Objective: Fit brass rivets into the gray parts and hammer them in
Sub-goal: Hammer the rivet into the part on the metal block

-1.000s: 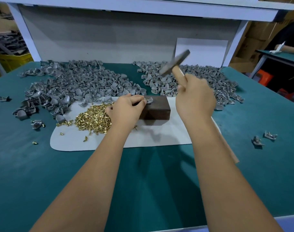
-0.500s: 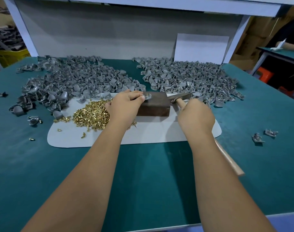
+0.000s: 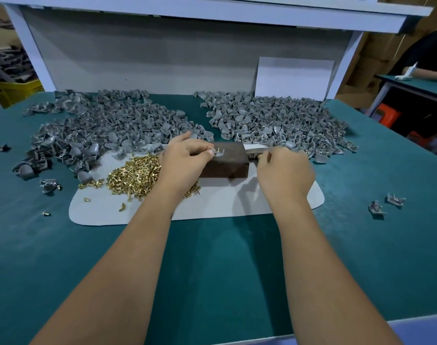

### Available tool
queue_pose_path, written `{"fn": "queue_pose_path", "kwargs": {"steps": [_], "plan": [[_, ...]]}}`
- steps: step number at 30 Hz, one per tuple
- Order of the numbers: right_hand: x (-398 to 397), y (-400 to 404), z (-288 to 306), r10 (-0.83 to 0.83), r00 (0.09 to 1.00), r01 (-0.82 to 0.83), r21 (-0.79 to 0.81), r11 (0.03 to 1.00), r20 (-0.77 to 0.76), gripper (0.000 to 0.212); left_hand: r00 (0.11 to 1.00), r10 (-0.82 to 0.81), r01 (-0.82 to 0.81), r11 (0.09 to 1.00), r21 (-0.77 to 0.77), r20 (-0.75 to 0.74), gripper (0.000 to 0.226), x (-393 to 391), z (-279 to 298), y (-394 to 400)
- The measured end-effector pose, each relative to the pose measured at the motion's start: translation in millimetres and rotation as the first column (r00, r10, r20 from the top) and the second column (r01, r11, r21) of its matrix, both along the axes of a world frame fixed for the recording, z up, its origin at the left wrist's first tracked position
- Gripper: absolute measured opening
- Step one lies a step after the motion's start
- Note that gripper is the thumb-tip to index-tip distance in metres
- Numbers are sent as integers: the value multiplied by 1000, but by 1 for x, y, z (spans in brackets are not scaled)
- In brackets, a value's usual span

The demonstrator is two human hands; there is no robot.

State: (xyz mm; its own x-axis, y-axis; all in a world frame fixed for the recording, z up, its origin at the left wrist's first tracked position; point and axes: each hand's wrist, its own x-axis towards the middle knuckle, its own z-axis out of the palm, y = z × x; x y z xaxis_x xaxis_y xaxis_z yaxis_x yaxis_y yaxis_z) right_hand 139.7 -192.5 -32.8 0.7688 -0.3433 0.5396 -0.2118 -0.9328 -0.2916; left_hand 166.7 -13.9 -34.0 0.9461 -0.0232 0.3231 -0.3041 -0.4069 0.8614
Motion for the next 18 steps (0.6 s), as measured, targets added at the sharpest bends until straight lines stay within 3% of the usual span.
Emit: {"fn": "queue_pose_path", "kwargs": {"steps": [3, 5, 8, 15, 18], "plan": [[-1, 15, 3, 191, 968, -214, 134, 968, 166, 27, 1000, 22, -21, 998, -64, 16, 16, 0, -2, 0], [-2, 27, 2, 342, 919, -385, 271, 882, 195, 28, 999, 25, -23, 996, -81, 23, 20, 0, -2, 0], [-2, 35, -2, 477, 855, -518, 296, 803, 203, 23, 998, 15, -12, 999, -51, 62, 28, -3, 0, -1], [4, 36, -6, 421, 876, -481, 350, 804, 237, 12, 997, 36, -36, 999, 1, 75, 32, -3, -1, -5], [8, 32, -5, 266, 924, -364, 411, 836, 276, 12, 981, 142, -162, 975, 154, 131, 19, -2, -1, -5]]}}
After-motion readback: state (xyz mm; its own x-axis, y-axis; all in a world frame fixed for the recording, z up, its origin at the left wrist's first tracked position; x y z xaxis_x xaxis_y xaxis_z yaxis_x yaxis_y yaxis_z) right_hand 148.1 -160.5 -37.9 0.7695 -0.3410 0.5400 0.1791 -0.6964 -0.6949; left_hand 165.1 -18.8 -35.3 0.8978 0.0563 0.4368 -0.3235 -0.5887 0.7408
